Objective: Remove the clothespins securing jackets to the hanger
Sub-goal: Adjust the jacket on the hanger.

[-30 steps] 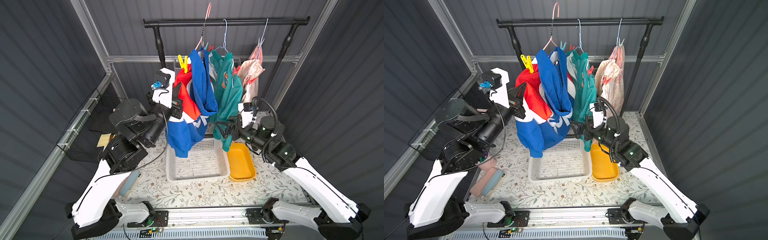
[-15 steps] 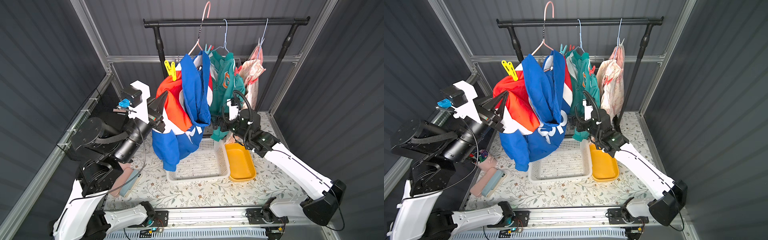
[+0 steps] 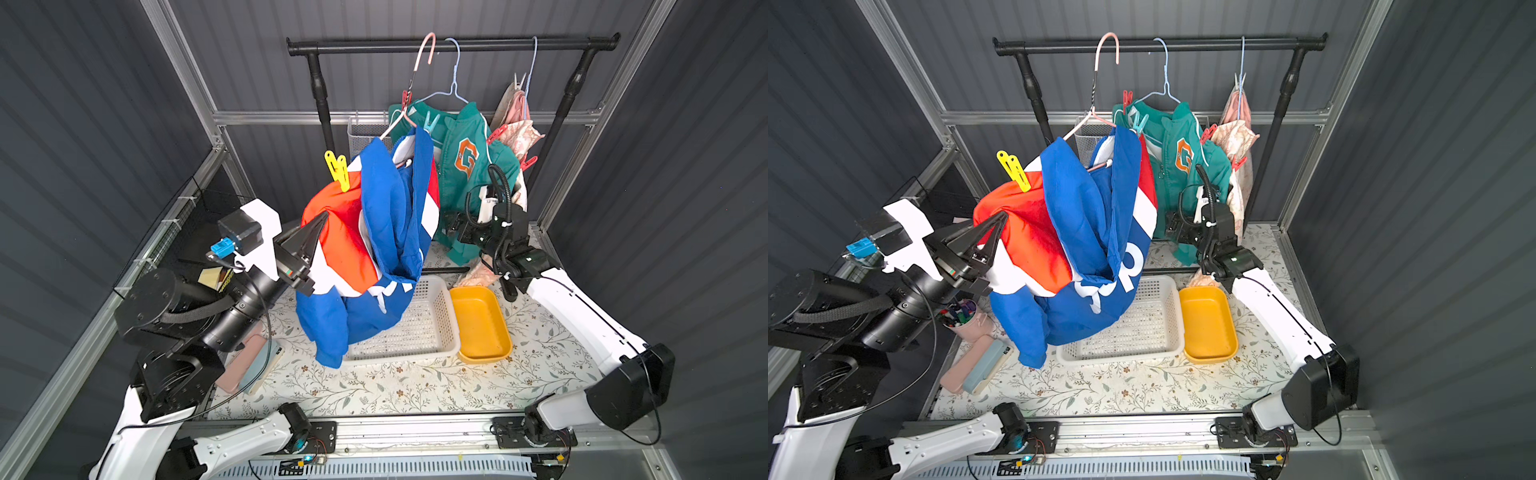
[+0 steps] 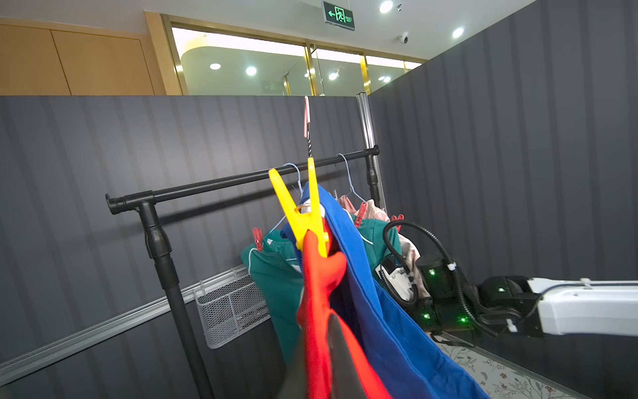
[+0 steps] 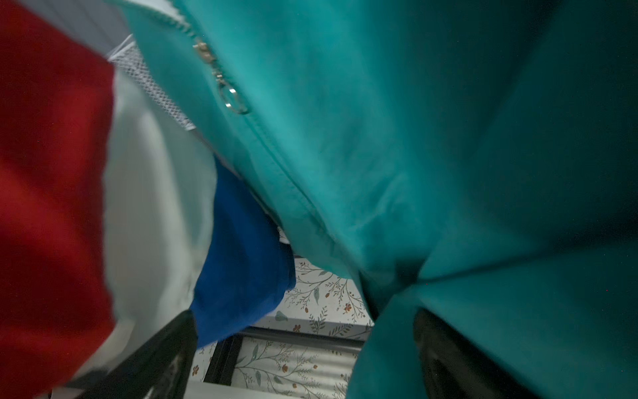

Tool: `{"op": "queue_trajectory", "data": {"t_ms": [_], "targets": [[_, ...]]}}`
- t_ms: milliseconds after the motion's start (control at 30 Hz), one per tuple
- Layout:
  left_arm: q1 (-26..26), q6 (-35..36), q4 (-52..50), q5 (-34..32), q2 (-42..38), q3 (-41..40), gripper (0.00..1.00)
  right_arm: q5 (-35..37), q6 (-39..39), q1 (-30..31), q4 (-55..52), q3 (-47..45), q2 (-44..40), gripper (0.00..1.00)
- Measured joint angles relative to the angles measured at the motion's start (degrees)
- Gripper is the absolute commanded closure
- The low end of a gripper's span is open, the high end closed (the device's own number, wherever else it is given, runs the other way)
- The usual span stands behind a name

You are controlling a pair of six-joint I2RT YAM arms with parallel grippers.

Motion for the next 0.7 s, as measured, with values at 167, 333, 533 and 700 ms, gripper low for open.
{"op": "queue_trajectory", "data": {"t_ms": [167, 333, 533, 700], "targets": [[0.0, -0.5, 0.0, 2.9, -1.1, -1.3, 1.00, -2.1, 0.9, -1.9, 0.5, 2.7, 3.9, 0.01], [0.0, -0.7, 0.0, 5.2, -1.1, -1.4, 1.00, -4.4, 1.7, -1.9, 0.8, 5.7, 7.6, 0.01], [0.0, -1.1, 0.5, 6.6, -1.4, -2.4, 1.00, -7.0, 2.3, -2.0, 1.4, 5.9, 8.2, 0.01], [0.0, -1.1, 0.7, 7.3, -2.0, -3.0, 1.00, -8.2, 2.5, -2.5, 2.3, 5.7, 8.2, 0.01]]}}
